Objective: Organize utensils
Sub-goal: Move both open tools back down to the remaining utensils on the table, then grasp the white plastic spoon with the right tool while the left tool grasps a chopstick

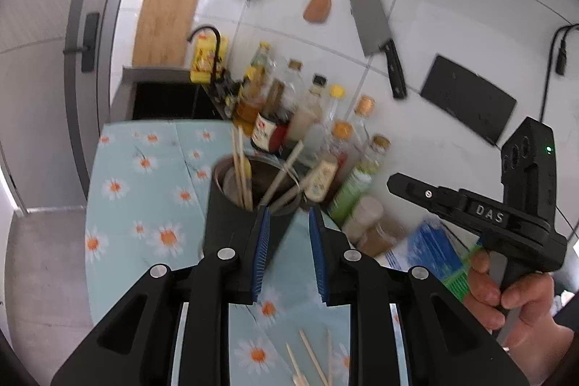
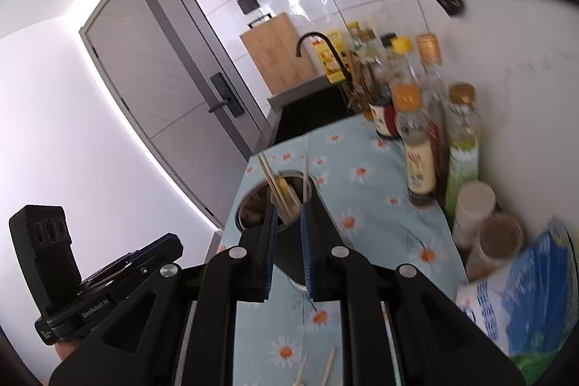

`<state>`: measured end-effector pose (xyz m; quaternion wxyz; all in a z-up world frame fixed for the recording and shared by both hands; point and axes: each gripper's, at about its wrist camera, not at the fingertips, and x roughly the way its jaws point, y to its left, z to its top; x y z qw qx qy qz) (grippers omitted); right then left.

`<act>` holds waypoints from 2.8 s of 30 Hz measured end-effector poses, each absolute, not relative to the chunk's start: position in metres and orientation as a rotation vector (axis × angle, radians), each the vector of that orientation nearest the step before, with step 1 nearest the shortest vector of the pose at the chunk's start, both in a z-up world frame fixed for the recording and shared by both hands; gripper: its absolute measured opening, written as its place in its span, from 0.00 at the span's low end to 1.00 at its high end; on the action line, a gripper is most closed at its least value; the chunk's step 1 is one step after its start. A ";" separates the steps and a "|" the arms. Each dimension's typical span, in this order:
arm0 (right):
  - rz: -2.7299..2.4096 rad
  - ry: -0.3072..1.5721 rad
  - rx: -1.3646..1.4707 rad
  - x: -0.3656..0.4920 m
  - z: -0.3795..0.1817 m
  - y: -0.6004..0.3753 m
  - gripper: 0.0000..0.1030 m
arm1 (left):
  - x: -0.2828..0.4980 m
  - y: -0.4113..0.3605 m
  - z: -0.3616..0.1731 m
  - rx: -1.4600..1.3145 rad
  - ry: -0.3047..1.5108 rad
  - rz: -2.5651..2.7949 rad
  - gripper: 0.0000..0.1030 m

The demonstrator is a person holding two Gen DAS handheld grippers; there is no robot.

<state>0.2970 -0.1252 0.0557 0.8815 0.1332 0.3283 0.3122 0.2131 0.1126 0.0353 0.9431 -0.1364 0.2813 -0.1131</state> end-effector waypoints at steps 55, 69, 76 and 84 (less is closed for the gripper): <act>0.222 1.600 0.198 0.255 -0.134 -0.078 0.13 | 0.125 0.122 -0.155 -0.604 1.082 -0.345 0.21; 0.145 1.610 0.302 0.257 -0.137 -0.090 0.06 | 0.127 0.122 -0.155 -0.598 1.094 -0.379 0.21; 0.196 1.632 0.423 0.260 -0.137 -0.117 0.06 | 0.136 0.111 -0.148 -0.592 1.105 -0.382 0.21; 0.339 1.586 0.472 0.257 -0.119 -0.146 0.05 | 0.152 0.092 -0.144 -0.533 1.155 -0.346 0.21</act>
